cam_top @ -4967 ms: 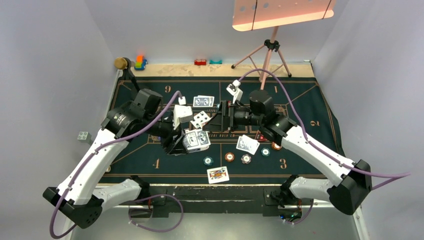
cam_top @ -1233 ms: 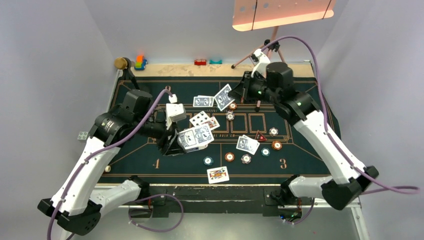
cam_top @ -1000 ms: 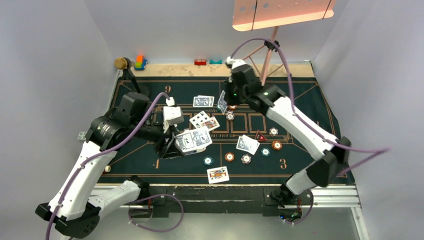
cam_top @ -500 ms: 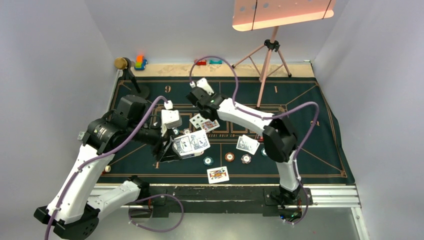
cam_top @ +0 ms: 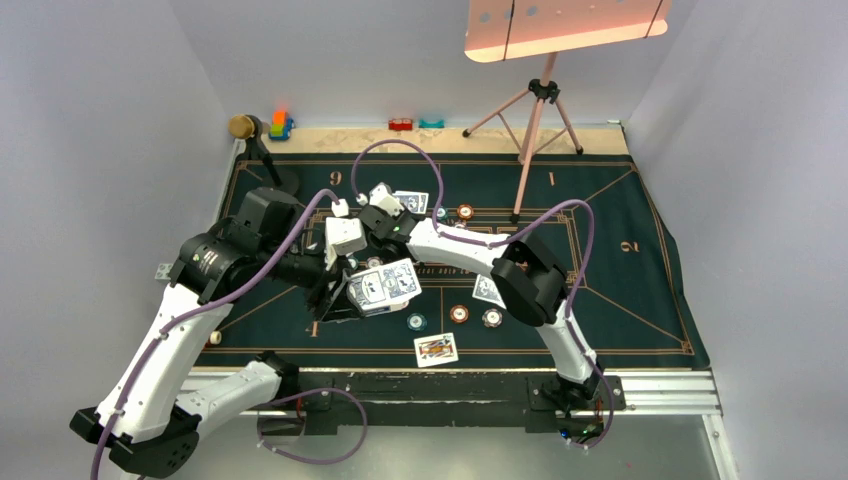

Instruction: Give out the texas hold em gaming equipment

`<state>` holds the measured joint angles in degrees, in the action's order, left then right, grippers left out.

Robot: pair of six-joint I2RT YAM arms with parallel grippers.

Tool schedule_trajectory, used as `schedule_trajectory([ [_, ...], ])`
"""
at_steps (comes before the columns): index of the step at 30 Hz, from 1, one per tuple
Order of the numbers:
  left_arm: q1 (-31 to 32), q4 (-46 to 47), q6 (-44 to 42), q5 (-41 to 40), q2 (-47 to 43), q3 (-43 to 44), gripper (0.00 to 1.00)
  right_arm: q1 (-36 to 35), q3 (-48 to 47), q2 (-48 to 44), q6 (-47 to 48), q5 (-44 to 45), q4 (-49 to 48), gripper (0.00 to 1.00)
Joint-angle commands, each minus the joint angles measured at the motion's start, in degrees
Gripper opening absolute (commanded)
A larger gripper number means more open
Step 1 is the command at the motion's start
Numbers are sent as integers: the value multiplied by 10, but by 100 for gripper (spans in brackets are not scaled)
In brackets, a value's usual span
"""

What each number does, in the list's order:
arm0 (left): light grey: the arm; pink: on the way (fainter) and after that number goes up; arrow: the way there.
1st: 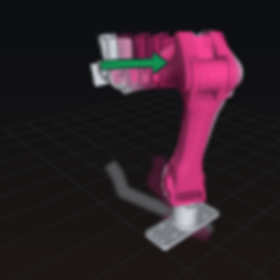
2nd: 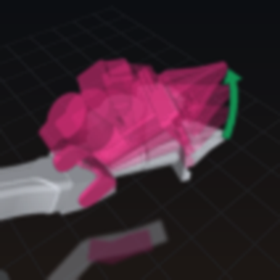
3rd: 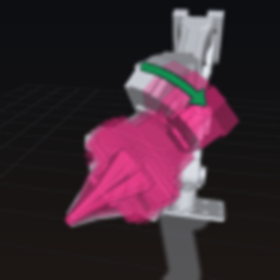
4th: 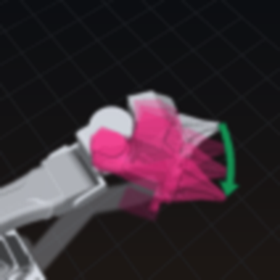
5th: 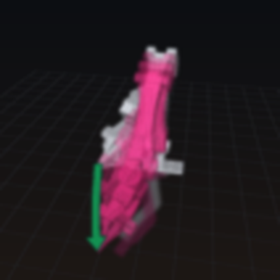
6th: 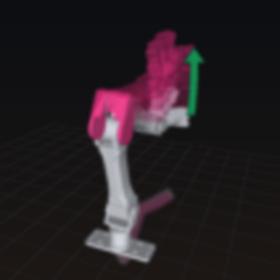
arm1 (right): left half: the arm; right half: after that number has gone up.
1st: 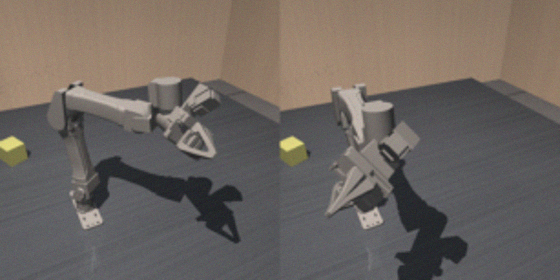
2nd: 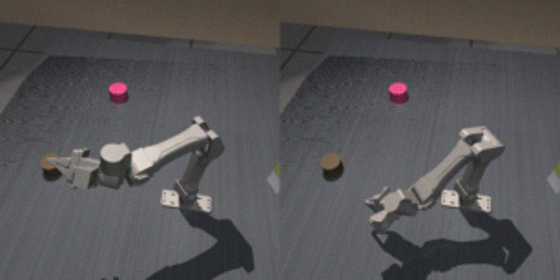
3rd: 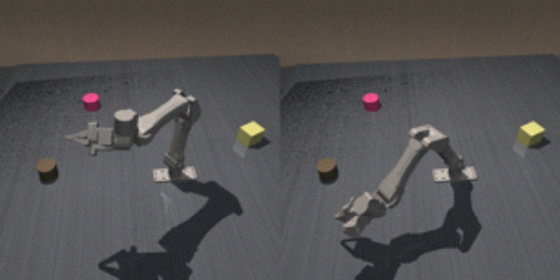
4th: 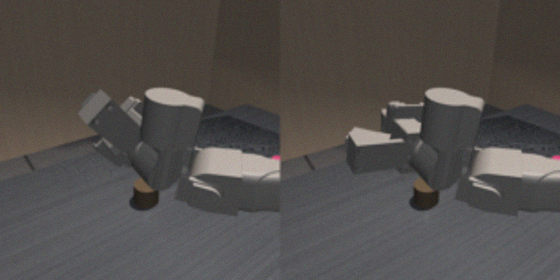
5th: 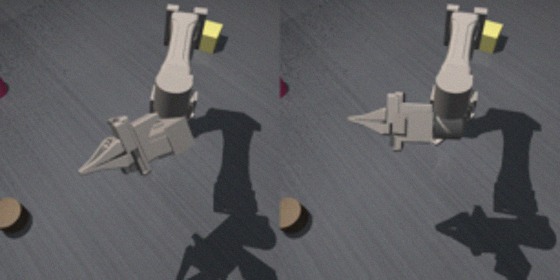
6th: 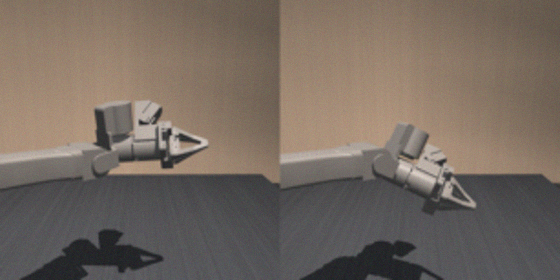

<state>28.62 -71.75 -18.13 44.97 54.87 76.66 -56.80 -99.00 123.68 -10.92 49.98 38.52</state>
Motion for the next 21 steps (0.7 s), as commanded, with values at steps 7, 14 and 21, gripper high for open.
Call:
schedule_trajectory([
  [7, -3, 15, -1, 16, 2, 21, 0, -35, 14, 23, -63, -21, -5, 0],
  [14, -3, 16, 0, 12, -2, 20, 0, -46, 32, 33, -95, -55, -7, 0],
  [21, -3, 16, 0, 13, -1, 20, 0, -47, 36, 25, -92, -116, -39, 2],
])
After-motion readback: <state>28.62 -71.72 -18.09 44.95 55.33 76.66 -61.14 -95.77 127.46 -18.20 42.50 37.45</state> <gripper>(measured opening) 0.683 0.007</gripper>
